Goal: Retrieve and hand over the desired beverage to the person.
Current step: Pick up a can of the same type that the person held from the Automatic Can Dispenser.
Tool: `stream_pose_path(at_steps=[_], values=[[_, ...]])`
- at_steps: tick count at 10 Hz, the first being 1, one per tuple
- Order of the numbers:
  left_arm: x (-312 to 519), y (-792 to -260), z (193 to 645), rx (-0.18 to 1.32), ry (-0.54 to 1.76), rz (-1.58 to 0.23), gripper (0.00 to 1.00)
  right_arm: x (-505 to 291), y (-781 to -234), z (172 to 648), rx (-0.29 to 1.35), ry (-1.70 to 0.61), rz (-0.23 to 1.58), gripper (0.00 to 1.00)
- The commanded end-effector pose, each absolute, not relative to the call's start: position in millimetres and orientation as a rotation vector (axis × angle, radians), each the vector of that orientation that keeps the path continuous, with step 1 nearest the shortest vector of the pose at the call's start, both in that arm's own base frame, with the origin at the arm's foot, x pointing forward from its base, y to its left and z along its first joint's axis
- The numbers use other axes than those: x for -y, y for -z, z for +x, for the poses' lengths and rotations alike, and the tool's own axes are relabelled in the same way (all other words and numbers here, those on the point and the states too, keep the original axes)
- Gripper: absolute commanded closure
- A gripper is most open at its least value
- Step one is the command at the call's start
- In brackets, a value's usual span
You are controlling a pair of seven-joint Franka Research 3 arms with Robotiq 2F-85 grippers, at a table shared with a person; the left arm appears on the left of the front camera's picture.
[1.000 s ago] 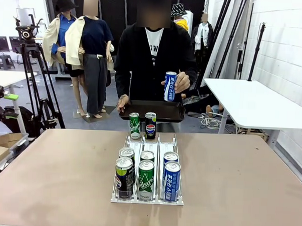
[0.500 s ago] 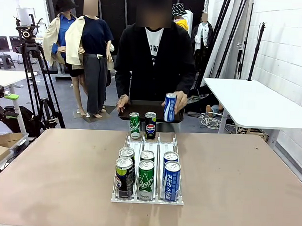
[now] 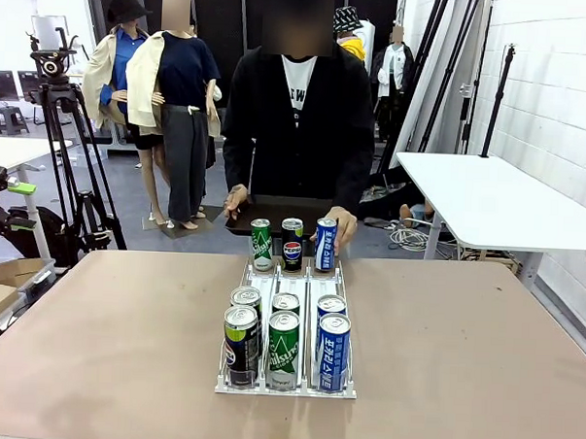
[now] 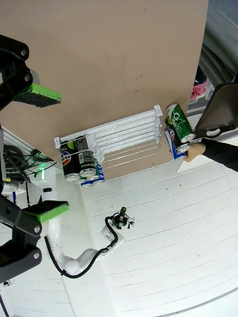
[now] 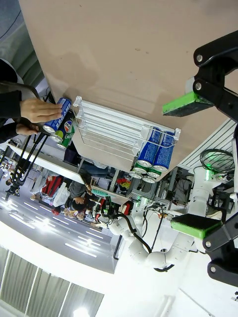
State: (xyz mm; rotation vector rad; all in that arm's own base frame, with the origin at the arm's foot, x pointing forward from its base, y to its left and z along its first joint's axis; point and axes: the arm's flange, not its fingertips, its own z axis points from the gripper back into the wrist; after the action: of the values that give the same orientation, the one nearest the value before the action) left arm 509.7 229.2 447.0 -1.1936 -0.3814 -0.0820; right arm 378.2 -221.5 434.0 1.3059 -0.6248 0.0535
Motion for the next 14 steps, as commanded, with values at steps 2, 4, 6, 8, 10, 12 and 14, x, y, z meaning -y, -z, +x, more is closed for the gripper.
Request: stream_pose_path(at_steps=[2,4,6,8,10,12,14], values=[[-230.2,-447.5,509.6,0.382,0.064,-1.188,0.0,217.8,-433.1,375.6,0.633,-0.04,1.297,0.0],[-230.2,-447.5,509.6,0.382,0.064,-1.188,0.0,217.8,-433.1,375.6,0.633,-0.04,1.297,0.0],[-230.2,-447.5,509.6,0.382,0.064,-1.188,0.0,217.8,-433.1,375.6,0.633,-0.04,1.297,0.0],[-230.2,-447.5,509.6,0.382,0.064,-1.188,0.0,217.8,-433.1,375.6,0.633,-0.04,1.297,0.0],[-230.2,-447.5,509.6,0.382,0.064,-1.188,0.0,217.8,-433.1,375.6,0.633,-0.04,1.297,0.0],[-230.2,-447.5,509.6,0.382,0.064,-1.188,0.0,221.6,-434.0,378.2,0.625,-0.053,1.306,0.0],[-230.2,-447.5,509.6,0.382,0.064,-1.188,0.0,209.9,-439.9,376.9,0.616,-0.03,1.278,0.0]])
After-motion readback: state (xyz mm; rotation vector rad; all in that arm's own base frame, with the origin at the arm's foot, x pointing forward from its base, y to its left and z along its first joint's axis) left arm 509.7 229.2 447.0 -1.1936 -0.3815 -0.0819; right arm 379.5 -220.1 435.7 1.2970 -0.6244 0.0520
